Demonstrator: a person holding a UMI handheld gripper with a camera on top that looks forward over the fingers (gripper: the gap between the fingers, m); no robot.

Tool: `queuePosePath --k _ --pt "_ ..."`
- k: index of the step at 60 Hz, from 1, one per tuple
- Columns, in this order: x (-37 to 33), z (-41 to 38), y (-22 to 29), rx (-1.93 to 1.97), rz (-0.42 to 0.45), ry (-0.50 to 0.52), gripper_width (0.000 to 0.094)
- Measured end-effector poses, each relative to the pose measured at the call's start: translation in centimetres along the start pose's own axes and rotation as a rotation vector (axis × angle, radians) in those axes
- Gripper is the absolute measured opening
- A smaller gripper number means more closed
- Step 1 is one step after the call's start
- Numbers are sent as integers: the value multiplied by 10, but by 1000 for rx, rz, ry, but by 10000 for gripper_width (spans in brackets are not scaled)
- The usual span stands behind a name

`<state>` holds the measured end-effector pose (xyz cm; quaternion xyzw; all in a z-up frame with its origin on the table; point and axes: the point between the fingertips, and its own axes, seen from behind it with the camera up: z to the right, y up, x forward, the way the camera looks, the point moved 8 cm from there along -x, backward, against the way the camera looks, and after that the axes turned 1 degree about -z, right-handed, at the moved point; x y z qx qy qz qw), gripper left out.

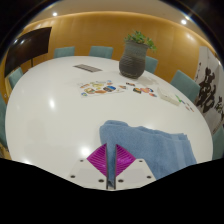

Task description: Fold towel

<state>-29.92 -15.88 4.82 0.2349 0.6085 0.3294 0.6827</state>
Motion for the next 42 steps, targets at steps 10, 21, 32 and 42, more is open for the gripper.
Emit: queuePosePath --k 10,21,32,42 --pt "-23 -14 38 167 24 171 70" --pt "-92 -10 121 380 176 371 70" --pt "-69 58 90 408 114 193 78" --pt "-41 124 27 371 0 -42 602"
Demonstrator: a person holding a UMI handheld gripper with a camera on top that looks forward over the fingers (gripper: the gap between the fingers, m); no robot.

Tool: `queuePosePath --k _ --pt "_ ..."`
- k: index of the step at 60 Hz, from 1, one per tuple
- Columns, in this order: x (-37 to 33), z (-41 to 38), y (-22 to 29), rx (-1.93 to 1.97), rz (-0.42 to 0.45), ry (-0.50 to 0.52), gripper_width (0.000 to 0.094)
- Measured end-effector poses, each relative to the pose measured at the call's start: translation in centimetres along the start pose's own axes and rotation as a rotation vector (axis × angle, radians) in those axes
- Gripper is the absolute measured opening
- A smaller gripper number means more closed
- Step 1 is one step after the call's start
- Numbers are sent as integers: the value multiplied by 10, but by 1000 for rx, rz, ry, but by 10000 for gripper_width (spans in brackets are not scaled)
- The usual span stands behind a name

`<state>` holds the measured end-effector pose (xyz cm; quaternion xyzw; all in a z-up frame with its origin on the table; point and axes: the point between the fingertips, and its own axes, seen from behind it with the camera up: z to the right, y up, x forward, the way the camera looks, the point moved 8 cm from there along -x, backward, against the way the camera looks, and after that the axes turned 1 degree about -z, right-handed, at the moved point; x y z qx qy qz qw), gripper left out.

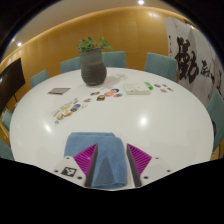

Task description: Fold towel

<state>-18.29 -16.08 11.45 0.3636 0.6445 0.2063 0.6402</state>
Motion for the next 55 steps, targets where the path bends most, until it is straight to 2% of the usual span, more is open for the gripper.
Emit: queuePosePath --k 2,3,4,8,29,40,55 --pt "-3 5 0 -20 -5 -26 759" --pt "-6 7 1 -30 -5 -33 867" --pt "-11 8 1 -37 -4 -39 881" --pt "-31 6 6 -63 10 -49 852" --pt "-183 -44 -5 -146 51 -154 867" --pt "-231 -70 -27 -109 60 -176 866" --pt "-257 -88 -36 -105 68 -185 867"
